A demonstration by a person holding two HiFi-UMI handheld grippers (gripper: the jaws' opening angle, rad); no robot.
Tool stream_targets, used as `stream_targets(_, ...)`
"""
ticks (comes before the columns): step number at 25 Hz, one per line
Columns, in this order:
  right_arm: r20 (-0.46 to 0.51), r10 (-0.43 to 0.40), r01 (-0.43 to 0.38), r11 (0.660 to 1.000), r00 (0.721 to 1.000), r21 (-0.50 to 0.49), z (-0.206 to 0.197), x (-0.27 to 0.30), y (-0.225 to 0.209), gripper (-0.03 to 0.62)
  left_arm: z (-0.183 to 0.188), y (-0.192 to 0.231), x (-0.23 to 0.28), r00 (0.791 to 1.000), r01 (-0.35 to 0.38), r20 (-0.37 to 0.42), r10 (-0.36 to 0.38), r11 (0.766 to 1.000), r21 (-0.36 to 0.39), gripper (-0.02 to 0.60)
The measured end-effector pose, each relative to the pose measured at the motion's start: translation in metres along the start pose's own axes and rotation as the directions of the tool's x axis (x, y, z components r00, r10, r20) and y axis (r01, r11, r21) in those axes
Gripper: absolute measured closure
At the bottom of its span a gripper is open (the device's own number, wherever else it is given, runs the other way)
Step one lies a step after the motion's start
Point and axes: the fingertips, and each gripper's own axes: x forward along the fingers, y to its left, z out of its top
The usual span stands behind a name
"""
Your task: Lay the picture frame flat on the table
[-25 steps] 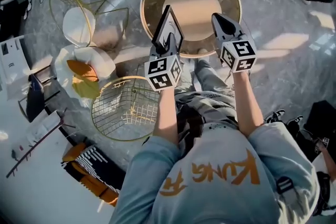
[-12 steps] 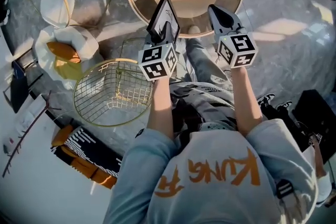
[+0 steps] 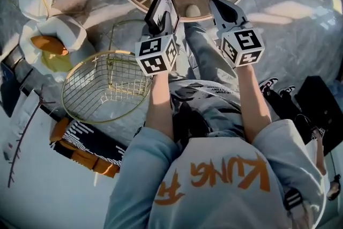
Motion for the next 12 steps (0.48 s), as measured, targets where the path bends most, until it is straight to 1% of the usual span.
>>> stream_targets(7, -0.041, 0.013, -0.013, 1.000, 0.999, -0.006, -0.034, 0.025, -0.005, 0.597, -0.023, 0.013, 0.026, 0.999, 0.024, -0.032, -0.024, 1.000, 0.005, 0.555)
stream_targets(12, -0.079, 0.022, -0.023, 1.000, 0.997, -0.013, -0.058, 0.038, 0.000, 0.597, -0.041, 0.013, 0.039, 0.994, 0.098, -0.047, -0.098, 0.995, -0.003, 0.555)
